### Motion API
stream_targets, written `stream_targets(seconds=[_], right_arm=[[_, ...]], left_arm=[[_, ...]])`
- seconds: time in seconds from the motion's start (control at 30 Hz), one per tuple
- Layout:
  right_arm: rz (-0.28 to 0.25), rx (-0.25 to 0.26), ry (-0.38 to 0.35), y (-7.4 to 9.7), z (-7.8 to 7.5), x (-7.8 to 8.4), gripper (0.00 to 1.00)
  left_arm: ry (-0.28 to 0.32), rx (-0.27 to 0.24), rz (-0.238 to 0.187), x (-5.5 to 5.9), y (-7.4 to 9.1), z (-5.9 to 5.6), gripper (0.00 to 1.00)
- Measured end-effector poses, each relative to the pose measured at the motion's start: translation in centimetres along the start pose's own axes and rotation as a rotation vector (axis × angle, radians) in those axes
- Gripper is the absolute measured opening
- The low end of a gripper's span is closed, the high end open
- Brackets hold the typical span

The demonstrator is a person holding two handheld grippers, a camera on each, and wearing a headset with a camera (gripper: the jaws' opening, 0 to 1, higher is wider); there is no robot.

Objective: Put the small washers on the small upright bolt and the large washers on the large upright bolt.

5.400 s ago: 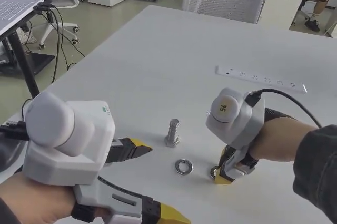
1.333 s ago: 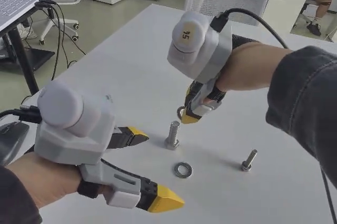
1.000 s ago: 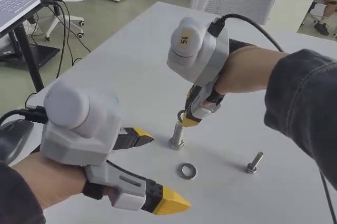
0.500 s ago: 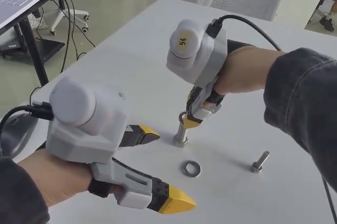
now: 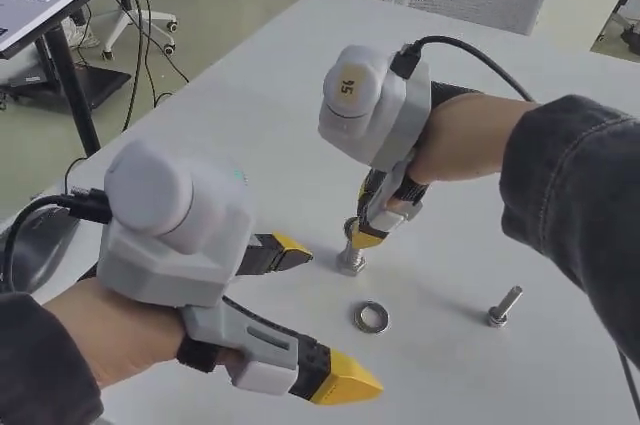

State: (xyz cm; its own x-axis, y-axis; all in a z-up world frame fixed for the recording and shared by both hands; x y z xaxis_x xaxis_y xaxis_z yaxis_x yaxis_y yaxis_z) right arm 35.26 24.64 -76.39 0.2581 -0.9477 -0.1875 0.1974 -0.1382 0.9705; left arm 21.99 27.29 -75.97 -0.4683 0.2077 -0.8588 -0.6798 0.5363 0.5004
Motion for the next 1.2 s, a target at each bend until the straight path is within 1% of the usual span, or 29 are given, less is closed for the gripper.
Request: stream_targets(seconds=[0.17, 0.47, 0.53, 0.6, 0.8, 0.93, 1.2], right_arm=[[0.008, -0.014, -0.012, -0.7, -0.5, 0.1, 0.23], [0.017, -0.034, -0.014, -1.9, -0.7, 0.2, 0.24], [0.024, -0.041, -0.016, -2.6, -0.9, 0.3, 0.24], [0.026, -0.046, -0.022, -2.8, -1.0, 0.4, 0.24], [0.023, -0.055, -0.024, -3.4, -0.9, 0.5, 0.24], [0.032, -0.06, -0.031, -3.8, -0.8, 0.6, 0.24], [0.027, -0.062, -0.035, -4.0, -1.1, 0.5, 0.24]], left_arm=[[0.001, -0.001, 0.001, 0.0, 0.0, 0.1, 0.85], [0.005, -0.004, 0.003, 0.1, 0.0, 0.2, 0.85], [0.006, -0.005, 0.004, 0.1, 0.0, 0.2, 0.85], [0.007, -0.006, 0.004, 0.2, 0.0, 0.3, 0.85], [0.008, -0.004, 0.009, 0.2, 0.0, 0.2, 0.85], [0.011, -0.003, 0.01, 0.3, 0.0, 0.3, 0.85], [0.015, -0.001, 0.011, 0.3, 0.0, 0.4, 0.85]])
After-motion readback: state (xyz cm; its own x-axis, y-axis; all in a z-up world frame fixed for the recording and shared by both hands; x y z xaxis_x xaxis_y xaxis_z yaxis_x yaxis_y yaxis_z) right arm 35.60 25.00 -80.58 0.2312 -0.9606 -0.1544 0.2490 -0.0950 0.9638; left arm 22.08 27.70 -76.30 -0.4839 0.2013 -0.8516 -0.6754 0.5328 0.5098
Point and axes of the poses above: the centre of the closed fingertips' face, and the gripper's own axes: y roughly backward along the fingers, z roughly to its left, x roughly out of its underside, the point moved 6 cm from there along y, roughly backward along the fingers, and after that the axes turned 14 degrees about -x, right-handed, at the moved point
